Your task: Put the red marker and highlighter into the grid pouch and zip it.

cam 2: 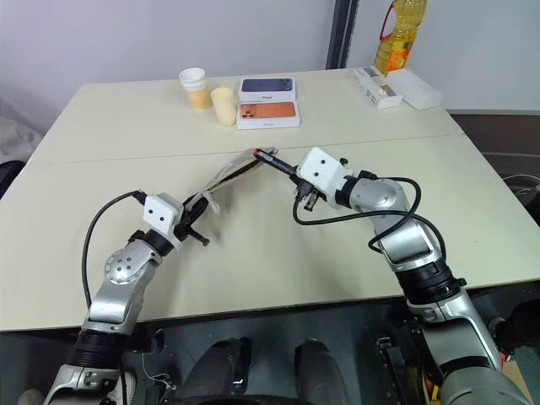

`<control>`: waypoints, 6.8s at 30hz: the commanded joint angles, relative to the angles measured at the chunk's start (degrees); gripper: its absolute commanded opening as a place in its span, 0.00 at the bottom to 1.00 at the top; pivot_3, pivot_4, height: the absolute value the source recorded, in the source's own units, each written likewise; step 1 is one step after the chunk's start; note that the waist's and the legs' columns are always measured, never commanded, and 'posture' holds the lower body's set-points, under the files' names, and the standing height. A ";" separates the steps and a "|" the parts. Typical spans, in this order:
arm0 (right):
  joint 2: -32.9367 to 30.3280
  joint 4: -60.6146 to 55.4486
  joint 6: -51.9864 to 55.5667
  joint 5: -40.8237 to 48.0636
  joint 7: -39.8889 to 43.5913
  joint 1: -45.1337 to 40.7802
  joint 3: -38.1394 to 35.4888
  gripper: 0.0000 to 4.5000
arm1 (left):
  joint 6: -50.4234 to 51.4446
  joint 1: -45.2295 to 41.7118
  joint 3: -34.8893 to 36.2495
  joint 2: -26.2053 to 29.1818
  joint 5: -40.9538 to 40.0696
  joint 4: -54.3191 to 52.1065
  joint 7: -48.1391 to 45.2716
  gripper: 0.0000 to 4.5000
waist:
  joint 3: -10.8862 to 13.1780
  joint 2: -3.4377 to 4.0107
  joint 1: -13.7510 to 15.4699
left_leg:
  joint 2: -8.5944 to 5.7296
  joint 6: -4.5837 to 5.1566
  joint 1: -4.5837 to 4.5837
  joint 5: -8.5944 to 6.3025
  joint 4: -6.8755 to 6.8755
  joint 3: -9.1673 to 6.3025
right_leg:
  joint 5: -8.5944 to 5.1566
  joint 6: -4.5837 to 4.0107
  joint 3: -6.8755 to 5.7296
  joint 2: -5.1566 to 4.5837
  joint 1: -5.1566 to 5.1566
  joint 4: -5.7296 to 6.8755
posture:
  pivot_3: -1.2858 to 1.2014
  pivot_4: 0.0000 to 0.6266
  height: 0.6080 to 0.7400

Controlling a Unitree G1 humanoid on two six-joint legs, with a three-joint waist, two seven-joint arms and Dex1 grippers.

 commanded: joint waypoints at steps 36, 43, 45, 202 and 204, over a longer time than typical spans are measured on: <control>-3.72 -1.10 -6.99 -9.19 6.24 0.25 1.78 0.09 | -4.65 0.66 -2.05 2.69 2.07 -1.44 -4.79 0.00 | 0.00 0.00 0.01 | -0.03 0.00 0.00 0.00 0.00 0.00 | 0.00 0.00 -0.02 -0.06 0.01 -0.01 | 0.52 0.24 1.00; -10.34 0.15 -20.87 -21.37 8.39 -3.92 9.65 0.09 | -6.25 -0.52 -5.54 6.29 2.78 -2.11 -11.13 0.00 | 0.01 0.01 -0.10 | -0.05 -0.01 0.00 0.00 -0.02 0.02 | 0.00 0.00 -0.03 -0.07 -0.01 -0.04 | 0.52 0.24 1.00; -9.52 -0.26 -22.56 -22.09 8.90 -4.60 10.65 0.09 | -6.30 -1.17 -6.11 6.77 2.62 -1.81 -12.23 0.00 | 0.01 0.01 -0.16 | -0.02 -0.01 0.01 0.00 -0.04 0.02 | -0.01 -0.01 -0.03 -0.06 -0.01 -0.04 | 0.52 0.24 1.00; 20.17 -13.87 23.86 15.75 -12.35 1.99 -9.76 0.01 | 16.00 -16.79 -1.63 -13.50 -10.22 2.31 -0.94 0.00 | 0.12 -0.04 -0.16 | -0.11 0.01 0.05 -0.01 0.02 -0.10 | -0.03 0.08 -0.10 0.02 0.10 0.03 | 0.52 0.24 1.00; 20.15 -13.52 23.71 15.94 -12.85 1.58 -10.45 0.01 | 15.83 -16.36 -1.68 -13.32 -9.88 2.10 -0.69 0.00 | 0.12 -0.04 -0.11 | -0.11 0.01 0.05 -0.01 0.02 -0.12 | -0.03 0.07 -0.10 0.05 0.11 0.04 | 0.52 0.24 1.00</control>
